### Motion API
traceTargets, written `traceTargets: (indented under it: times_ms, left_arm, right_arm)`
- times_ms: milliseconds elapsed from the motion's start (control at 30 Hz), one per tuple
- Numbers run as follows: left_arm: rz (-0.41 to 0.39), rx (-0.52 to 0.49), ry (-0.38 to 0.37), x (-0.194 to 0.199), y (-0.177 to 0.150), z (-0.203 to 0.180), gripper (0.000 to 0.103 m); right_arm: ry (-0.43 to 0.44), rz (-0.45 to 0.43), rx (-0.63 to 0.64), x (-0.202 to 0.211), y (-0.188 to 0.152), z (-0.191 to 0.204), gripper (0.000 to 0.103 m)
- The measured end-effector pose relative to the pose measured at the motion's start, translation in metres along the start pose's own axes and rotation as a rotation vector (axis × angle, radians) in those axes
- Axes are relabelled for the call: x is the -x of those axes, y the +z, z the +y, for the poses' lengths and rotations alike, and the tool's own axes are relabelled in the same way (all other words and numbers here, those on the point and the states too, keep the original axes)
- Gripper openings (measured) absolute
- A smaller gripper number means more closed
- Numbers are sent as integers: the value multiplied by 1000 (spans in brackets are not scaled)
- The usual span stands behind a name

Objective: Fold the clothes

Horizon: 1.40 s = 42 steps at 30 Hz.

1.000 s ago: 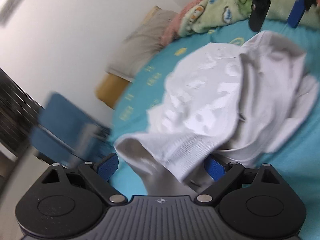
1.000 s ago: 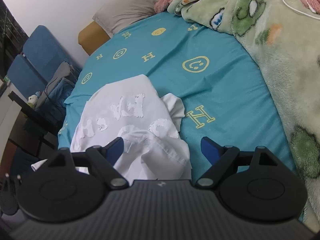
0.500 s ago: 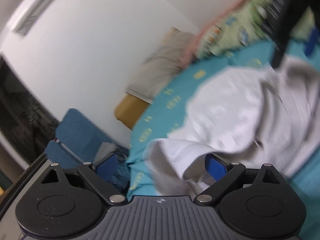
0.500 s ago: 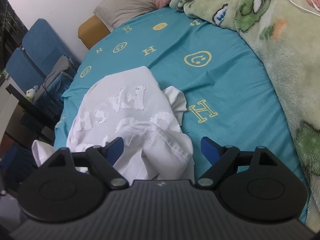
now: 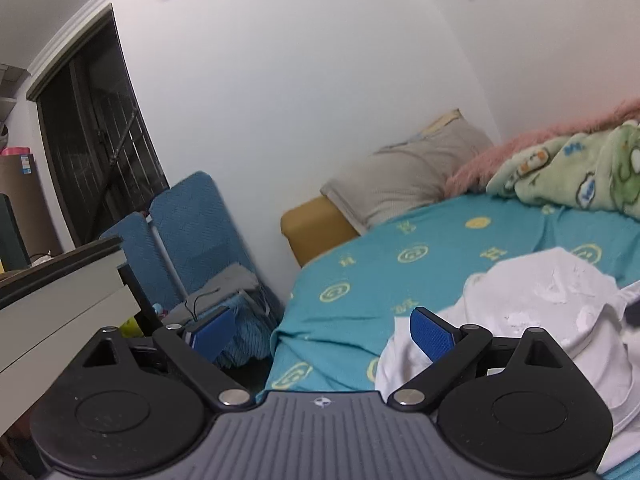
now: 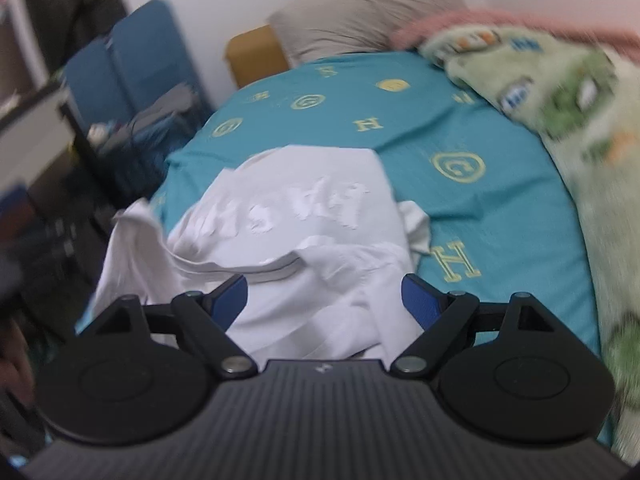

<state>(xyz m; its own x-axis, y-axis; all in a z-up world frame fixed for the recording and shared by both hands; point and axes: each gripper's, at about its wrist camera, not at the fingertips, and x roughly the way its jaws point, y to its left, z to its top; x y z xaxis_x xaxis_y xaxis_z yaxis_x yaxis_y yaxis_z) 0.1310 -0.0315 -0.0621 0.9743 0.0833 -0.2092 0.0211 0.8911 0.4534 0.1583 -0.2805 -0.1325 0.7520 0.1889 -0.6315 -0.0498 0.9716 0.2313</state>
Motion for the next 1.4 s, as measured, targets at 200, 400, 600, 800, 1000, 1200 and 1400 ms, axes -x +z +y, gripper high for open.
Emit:
traceTargets:
  times_ms: [200, 400, 600, 800, 1000, 1200, 1400]
  left_arm:
    - [94, -55, -40, -8, -10, -9, 96]
    - [119, -29, -127, -9, -21, -16, 96]
    - [127, 0, -173, -10, -28, -20, 97]
    - [100, 28, -218, -6, -28, -21, 98]
    - [77, -13, -223, -13, -28, -35, 102]
    - [74, -108, -205, -48, -31, -65, 99]
    - [120, -87, -267, -73, -26, -73, 8]
  right_arm:
    - [-129, 15, 108, -32, -1, 10, 86]
    - [-240, -7, 115, -45, -5, -4, 79]
    - [-309, -123, 69, -20, -3, -6, 50]
    - [-342, -283, 70, 26, 4, 3, 51]
    - [-323, -318, 83, 45, 5, 7, 51]
    - [-270, -240, 73, 30, 0, 9, 51]
    - [-205, -145, 51, 4, -1, 9, 52]
